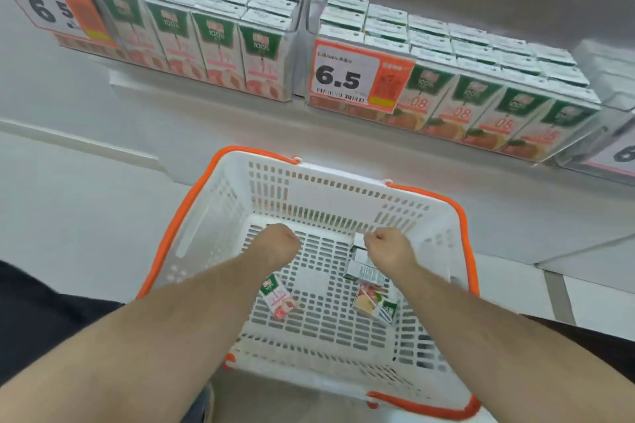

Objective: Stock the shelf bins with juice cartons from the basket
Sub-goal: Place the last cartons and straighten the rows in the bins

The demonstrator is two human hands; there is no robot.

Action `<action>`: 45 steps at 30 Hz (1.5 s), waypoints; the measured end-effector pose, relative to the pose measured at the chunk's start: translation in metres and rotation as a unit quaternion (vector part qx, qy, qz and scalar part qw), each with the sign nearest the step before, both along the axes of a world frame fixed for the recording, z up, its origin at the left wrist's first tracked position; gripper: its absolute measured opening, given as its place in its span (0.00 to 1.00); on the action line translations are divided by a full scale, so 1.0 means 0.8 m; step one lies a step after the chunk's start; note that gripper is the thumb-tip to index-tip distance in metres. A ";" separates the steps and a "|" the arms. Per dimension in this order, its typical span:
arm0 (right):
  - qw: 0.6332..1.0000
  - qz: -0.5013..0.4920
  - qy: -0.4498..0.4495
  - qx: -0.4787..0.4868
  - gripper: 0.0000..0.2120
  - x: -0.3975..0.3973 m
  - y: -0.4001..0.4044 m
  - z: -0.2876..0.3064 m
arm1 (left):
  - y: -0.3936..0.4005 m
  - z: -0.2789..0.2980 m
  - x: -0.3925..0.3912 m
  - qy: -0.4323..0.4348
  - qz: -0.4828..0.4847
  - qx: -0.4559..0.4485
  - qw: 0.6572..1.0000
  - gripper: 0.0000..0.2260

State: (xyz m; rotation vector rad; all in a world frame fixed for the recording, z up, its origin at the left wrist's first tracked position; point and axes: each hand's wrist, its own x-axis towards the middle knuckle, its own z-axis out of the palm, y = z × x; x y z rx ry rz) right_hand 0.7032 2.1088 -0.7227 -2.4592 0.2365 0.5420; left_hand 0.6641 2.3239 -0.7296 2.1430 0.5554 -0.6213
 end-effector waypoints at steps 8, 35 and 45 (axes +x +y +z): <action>0.910 0.277 0.036 -0.307 0.18 -0.049 -0.052 -0.085 | -0.007 -0.115 -0.024 0.164 0.115 0.135 0.970 0.32; 0.948 0.295 -0.047 -0.110 0.27 0.016 -0.016 0.107 | -0.006 0.075 0.026 0.067 0.290 -0.520 0.801 0.17; 0.938 0.262 -0.223 0.029 0.29 -0.004 0.001 0.285 | 0.020 0.234 0.029 -0.089 -0.033 -0.242 0.966 0.03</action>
